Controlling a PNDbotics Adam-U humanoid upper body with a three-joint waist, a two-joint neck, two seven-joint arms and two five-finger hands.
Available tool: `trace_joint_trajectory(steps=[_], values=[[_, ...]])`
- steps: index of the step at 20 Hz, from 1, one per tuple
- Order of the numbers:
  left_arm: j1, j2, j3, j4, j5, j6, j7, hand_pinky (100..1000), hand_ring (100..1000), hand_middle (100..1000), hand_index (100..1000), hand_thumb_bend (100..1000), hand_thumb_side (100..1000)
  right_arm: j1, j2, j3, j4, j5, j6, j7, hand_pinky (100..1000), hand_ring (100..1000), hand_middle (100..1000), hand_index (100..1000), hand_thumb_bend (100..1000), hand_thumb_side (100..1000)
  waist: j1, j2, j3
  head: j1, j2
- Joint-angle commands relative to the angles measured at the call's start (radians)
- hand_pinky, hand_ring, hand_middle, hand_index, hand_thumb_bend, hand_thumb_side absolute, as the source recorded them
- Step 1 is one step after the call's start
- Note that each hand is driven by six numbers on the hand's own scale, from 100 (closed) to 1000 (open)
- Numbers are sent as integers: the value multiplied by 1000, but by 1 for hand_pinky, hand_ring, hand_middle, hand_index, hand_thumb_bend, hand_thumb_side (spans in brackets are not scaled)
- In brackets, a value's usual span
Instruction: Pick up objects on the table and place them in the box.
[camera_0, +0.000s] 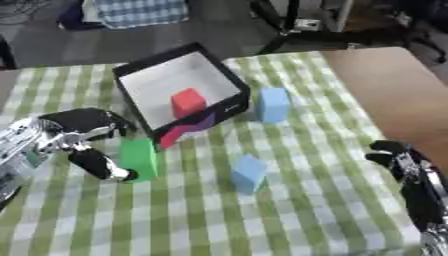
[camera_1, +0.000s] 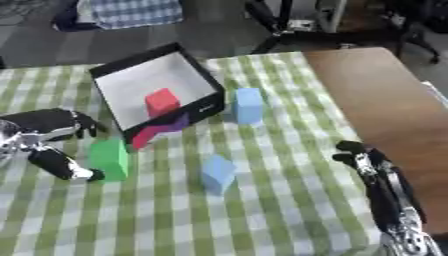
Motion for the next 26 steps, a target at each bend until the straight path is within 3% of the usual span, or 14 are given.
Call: trace_joint_trajectory(steps=[1,7,10,11,15,22,26], values=[[-12,7,2,4,-5,-12,-6,753,690,714,909,539,620,-11,-23,-4,-10,0,-2,4,886,713,702,737,100,772,11,-16,0,-1,-2],[-10,-4,-6,18,0,-31,-30,740,656,674,842,411,512,-12,-24,-4,-9,1,-2,4,886,713,702,737,100,773,10,-16,-1,-2,-2],[-7,-4,-3,17,7,-36,-41,739,644,657,772,288,386,-12,-23,-4,-9,1,-2,5,886,713,702,737,100,773,10,-16,-1,-3,-2],[-6,-3,1,15,11,-35,-43,739,639,649,709,230,328,-12,-23,-4,-8,1,-2,5,886,713,702,737,100,773,10,-16,0,-4,-2],[-3,11,31,-21,48,-18,-38,740,627,627,619,114,247,-11,-23,-5,-8,2,-2,4,886,712,701,737,100,772,11,-18,0,-8,-2],[-72,120,146,-206,120,32,-41,748,631,632,614,134,258,-8,-25,-8,-7,3,-2,2,886,712,701,737,100,771,11,-24,6,-11,-2],[-184,119,159,-175,94,57,-61,749,639,640,629,179,293,-5,-25,-5,-5,2,-2,5,886,712,700,737,100,771,10,-28,10,-12,-2]])
